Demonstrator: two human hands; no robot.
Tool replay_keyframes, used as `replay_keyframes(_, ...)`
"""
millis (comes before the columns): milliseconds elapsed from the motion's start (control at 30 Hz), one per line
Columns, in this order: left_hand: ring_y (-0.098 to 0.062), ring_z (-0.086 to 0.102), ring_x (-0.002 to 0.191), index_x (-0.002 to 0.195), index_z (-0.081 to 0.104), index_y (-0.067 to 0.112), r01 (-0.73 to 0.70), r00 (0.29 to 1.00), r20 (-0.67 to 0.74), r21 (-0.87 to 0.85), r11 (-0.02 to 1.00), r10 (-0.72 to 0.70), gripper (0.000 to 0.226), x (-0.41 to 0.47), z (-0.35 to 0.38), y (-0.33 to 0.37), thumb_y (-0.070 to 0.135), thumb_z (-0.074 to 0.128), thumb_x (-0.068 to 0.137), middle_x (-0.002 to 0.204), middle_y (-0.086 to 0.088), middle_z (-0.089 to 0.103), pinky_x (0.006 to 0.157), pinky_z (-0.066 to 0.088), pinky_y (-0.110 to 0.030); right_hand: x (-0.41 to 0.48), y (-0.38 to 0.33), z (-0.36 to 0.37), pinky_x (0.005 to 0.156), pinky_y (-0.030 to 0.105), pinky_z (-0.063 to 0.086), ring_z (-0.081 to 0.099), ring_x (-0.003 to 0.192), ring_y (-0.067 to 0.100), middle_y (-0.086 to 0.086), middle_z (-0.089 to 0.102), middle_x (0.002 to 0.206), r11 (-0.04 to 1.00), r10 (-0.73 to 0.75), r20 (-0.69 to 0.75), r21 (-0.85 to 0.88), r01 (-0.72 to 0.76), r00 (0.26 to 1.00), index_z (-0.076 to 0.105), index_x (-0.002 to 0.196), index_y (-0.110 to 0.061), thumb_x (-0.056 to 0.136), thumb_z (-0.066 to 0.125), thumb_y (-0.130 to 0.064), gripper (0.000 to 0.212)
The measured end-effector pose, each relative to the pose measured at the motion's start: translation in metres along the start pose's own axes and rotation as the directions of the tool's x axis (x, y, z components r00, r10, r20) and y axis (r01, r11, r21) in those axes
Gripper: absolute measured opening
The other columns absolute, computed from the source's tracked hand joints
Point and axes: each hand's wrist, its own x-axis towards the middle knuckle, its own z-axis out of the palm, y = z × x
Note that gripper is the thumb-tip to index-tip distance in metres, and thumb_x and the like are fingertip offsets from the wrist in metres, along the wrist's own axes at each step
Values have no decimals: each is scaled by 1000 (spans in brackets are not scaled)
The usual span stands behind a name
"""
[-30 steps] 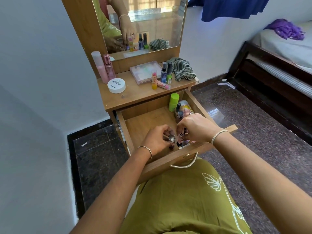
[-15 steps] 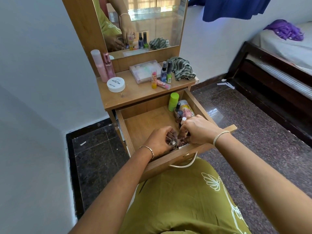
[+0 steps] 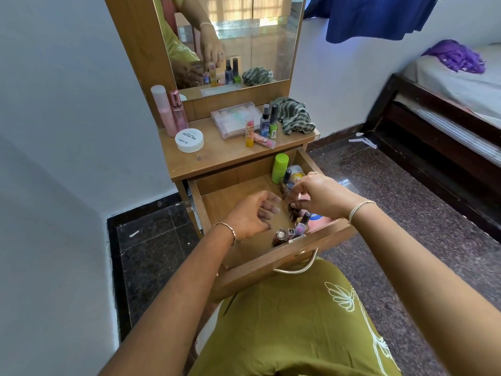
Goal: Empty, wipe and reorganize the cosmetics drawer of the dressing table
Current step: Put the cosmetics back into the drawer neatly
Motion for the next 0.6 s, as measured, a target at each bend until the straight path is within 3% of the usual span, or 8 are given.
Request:
replay_keyframes(67, -15, 59, 84, 111, 56, 15, -68, 996, -45, 77, 995, 71, 44, 0, -10, 7, -11, 64, 77, 104, -7, 64, 80, 54, -28, 7, 0, -5, 74, 23, 40, 54, 87, 13, -6, 68, 94, 999, 15, -75, 49, -12, 997, 74, 97, -25, 86, 65, -19, 16)
replay_keyframes(167, -14, 65, 83, 107, 59, 12, -141, 961, -218, 132, 981, 168, 37, 5, -24, 19, -8, 65, 77, 101, -7, 67, 78, 55, -21, 21, -2, -11, 66, 17, 36, 50, 75, 5, -13, 63, 84, 982, 105, -196, 173, -71, 975, 75, 93, -27, 84, 63, -19, 17)
replay_keyframes(267, -12, 64, 79, 99, 62, 13, -179, 880, -418, 152, 972, 228, 28, 19, -38, 31, -4, 67, 77, 94, -4, 67, 73, 53, -14, 37, -5, -15, 68, 23, 44, 55, 78, 8, -13, 62, 83, 965, 193, -322, 236, -118, 927, 73, 91, -28, 84, 62, -22, 14)
replay_keyframes(367, -11, 63, 81, 103, 63, 15, -170, 752, -586, 271, 948, 302, 30, 38, -56, 42, 3, 71, 76, 95, -1, 67, 74, 54, -19, 55, -7, -18, 70, 24, 46, 58, 82, 10, -13, 59, 85, 954, 240, -427, 272, -129, 872, 72, 92, -25, 84, 62, -22, 13)
replay_keyframes(467, -14, 62, 93, 115, 62, 14, -157, 670, -633, 391, 907, 389, 41, 58, -71, 54, 9, 74, 75, 108, -2, 65, 82, 52, -24, 76, -9, -19, 76, 29, 52, 62, 91, 15, -5, 66, 100, 942, 298, -466, 285, -177, 833, 71, 102, -23, 85, 64, -25, 18)
replay_keyframes(600, -18, 58, 106, 122, 59, 16, -170, 656, -600, 474, 864, 457, 48, 79, -79, 64, 10, 73, 77, 118, -6, 62, 92, 50, -31, 100, -13, -13, 81, 36, 53, 59, 100, 25, 5, 64, 105, 948, 316, -488, 201, -247, 813, 65, 108, -16, 86, 64, -29, 26)
